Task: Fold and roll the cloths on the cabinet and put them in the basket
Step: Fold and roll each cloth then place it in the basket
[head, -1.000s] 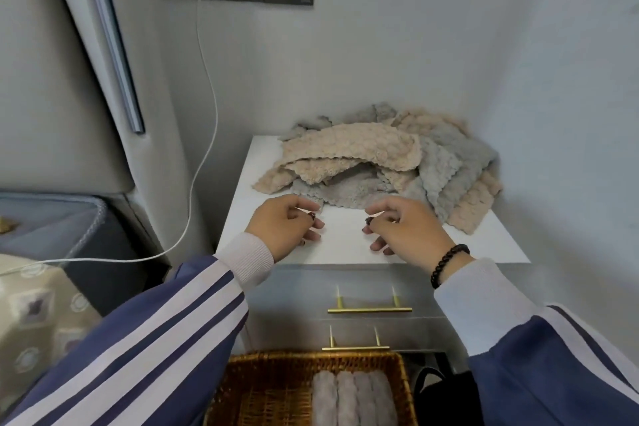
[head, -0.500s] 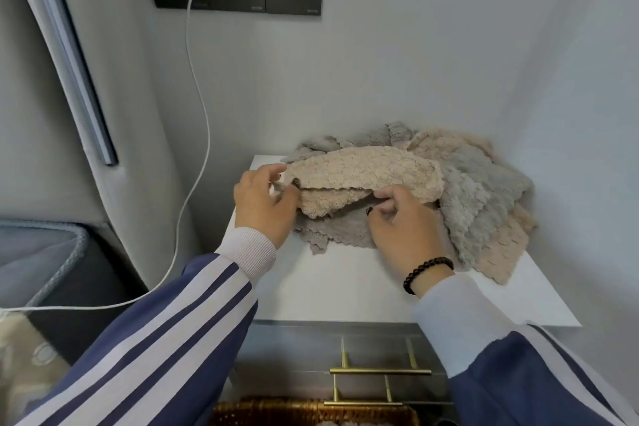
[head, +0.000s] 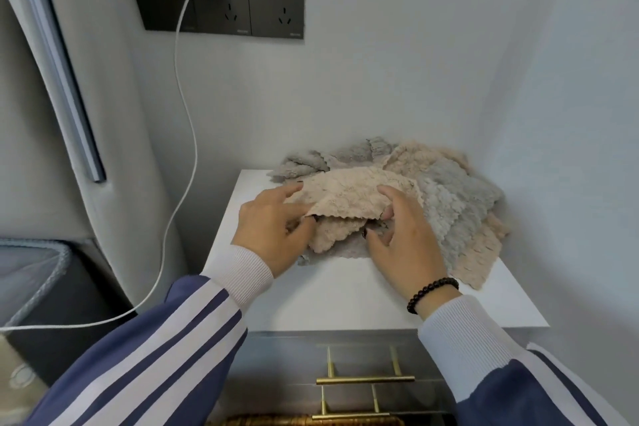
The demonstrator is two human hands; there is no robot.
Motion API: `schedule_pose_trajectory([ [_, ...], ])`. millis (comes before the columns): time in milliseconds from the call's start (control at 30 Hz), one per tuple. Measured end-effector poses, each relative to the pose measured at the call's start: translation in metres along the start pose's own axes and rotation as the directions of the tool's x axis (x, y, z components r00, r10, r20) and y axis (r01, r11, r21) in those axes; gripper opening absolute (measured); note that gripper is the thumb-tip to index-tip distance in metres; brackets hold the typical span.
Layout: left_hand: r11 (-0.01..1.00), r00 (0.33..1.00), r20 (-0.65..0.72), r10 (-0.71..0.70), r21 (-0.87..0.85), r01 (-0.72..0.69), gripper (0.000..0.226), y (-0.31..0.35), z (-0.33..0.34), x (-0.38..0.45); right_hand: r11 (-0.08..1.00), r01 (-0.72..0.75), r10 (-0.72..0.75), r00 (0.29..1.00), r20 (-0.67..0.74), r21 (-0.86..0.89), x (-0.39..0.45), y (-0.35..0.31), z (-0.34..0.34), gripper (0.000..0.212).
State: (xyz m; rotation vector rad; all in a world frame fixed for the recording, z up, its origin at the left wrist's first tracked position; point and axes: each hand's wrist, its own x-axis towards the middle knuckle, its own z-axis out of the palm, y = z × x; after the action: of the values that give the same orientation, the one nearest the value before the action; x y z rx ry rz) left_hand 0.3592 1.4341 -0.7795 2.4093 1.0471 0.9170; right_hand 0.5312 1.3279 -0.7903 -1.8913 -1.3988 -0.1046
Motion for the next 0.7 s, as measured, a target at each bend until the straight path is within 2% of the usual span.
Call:
schedule_pose_trajectory([
  [67,0.995,0.995,0.038,0.096,0.031,-0.097,0.045,-0.003,0.0,-0.009,0.998,0.008,-0.006,1.0,0.03,-0.061,-0.003,0.0,-0.002,0.064],
  [167,0.983,0.987,0.037,0.155,-0.104,-0.15,0.044,0.002,-0.006,-0.02,0.993,-0.013,0.018,0.999,0.04,-0.114,-0.006,-0.001,-0.004,0.062],
  [233,0.971,0.983,0.025,0.184,-0.163,-0.177,0.038,0.007,-0.012,-0.025,0.985,-0.049,0.046,0.999,-0.022,-0.166,-0.005,-0.001,-0.006,0.043],
  [300,0.96,0.983,0.031,0.18,-0.225,-0.169,0.035,0.011,-0.019,-0.03,0.977,-0.152,0.134,0.983,-0.125,-0.151,-0.003,0.0,-0.01,0.023],
  [333,0.952,0.987,0.027,0.161,-0.266,-0.148,0.032,0.012,-0.022,-0.034,0.974,-0.192,0.17,0.971,-0.169,-0.12,-0.003,0.002,-0.012,0.019],
  [400,0.933,0.994,-0.007,0.11,-0.343,-0.106,0.021,0.015,-0.028,-0.039,0.982,-0.176,0.154,0.954,-0.257,-0.063,-0.002,0.001,-0.017,0.012],
  [533,0.841,0.996,-0.087,-0.028,-0.541,-0.024,0.034,0.023,-0.041,-0.039,0.991,-0.013,0.065,0.917,-0.394,0.133,-0.006,-0.018,-0.039,0.003],
  [600,0.769,0.987,-0.108,-0.122,-0.639,0.025,0.039,0.022,-0.047,-0.036,0.96,0.041,0.075,0.915,-0.396,0.276,-0.009,-0.026,-0.053,0.002],
  [700,0.637,0.964,-0.065,-0.26,-0.762,0.12,0.034,0.018,-0.054,-0.037,0.928,0.032,0.075,0.96,-0.271,0.372,-0.013,-0.028,-0.067,0.015],
])
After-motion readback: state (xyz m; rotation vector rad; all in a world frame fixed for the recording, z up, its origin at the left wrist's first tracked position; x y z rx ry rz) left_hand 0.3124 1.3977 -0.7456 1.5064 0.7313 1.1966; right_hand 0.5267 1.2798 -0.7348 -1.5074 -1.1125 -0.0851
